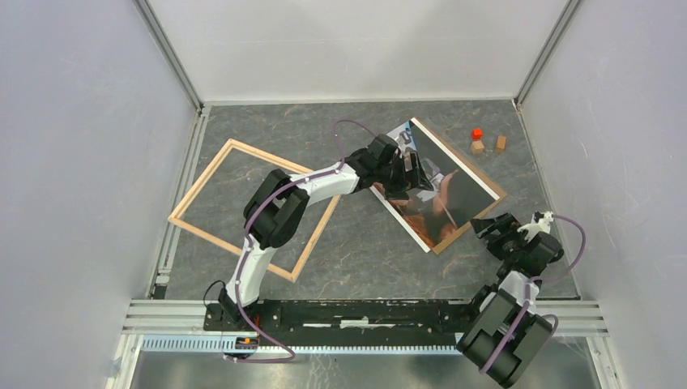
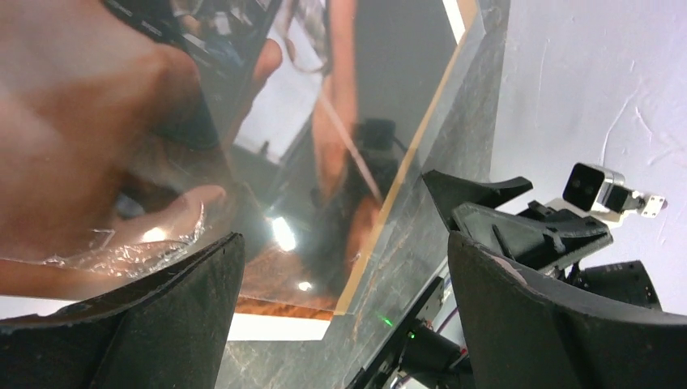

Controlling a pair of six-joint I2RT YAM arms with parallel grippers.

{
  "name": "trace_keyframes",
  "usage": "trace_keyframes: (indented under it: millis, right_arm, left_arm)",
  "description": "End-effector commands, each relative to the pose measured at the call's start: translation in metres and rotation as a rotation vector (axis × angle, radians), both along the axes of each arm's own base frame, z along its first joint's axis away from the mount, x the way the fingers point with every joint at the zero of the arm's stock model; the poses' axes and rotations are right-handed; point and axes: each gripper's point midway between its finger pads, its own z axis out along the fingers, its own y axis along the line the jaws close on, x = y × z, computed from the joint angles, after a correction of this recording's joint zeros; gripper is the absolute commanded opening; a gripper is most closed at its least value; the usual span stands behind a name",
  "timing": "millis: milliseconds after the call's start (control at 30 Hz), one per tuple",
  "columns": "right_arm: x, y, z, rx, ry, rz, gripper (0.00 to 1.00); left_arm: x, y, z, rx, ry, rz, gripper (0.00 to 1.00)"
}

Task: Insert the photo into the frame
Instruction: Pick up the photo frame item at the center of the board.

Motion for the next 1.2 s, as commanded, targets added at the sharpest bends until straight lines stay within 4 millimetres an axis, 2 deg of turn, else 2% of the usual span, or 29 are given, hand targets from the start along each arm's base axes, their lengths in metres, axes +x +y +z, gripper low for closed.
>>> trace_keyframes:
  millis: [0, 67, 200, 333, 467, 633, 700, 833, 967, 1167]
  right_arm:
    - [-0.002, 0.013, 0.009, 0.097, -0.083, 0.064, 0.87]
    - [-0.003, 0.010, 0.003, 0.095, -0.056, 0.055, 0.87]
    - [-0.003, 0.013, -0.001, 0.131, -0.057, 0.040, 0.88]
    - [0.000, 0.012, 0.002, 0.155, -0.076, 0.035, 0.87]
    - [0.003, 0.011, 0.005, 0.170, -0.086, 0.025, 0.87]
    - [0.007, 0.011, 0.008, 0.229, -0.094, 0.001, 0.87]
    - [0.003, 0.018, 0.006, 0.283, -0.101, -0.008, 0.86]
    - [0.004, 0.019, 0.007, 0.346, -0.109, -0.039, 0.85]
    - [0.007, 0.022, 0.019, 0.406, -0.155, -0.042, 0.83]
    - [0.010, 0.021, 0.022, 0.405, -0.167, -0.046, 0.80]
  left_arm:
    - [0.020, -0.008, 0.011, -0.051, -0.070, 0.069, 1.00]
    - [0.025, -0.002, 0.000, -0.006, -0.101, 0.078, 1.00]
    - [0.021, 0.000, -0.012, 0.006, -0.095, 0.070, 1.00]
    - [0.019, 0.004, -0.020, -0.001, -0.102, 0.081, 1.00]
    - [0.017, 0.007, -0.036, 0.013, -0.085, 0.085, 1.00]
    - [0.016, 0.013, -0.042, 0.052, -0.090, 0.107, 1.00]
    - [0.014, 0.016, -0.048, 0.075, -0.073, 0.116, 1.00]
    - [0.015, 0.012, -0.050, 0.089, -0.072, 0.106, 1.00]
    - [0.012, 0.011, -0.054, 0.121, -0.069, 0.097, 1.00]
    - [0.012, 0.008, -0.055, 0.142, -0.076, 0.086, 1.00]
